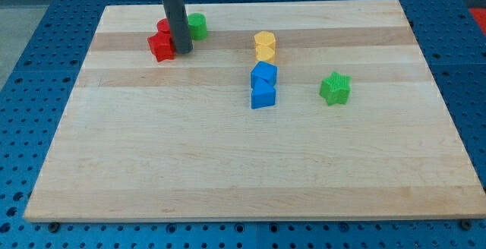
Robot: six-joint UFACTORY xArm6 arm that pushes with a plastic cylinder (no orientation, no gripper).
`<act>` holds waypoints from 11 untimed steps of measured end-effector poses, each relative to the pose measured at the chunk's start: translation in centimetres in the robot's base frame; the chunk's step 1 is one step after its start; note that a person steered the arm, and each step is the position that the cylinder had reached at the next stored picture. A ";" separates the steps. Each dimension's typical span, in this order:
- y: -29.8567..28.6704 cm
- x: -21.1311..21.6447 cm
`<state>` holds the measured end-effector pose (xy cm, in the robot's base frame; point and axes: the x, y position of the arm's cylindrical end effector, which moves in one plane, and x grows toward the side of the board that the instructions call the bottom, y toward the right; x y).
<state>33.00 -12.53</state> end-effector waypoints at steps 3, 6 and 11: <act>-4.6 3.7; -4.9 -0.2; -6.9 -4.8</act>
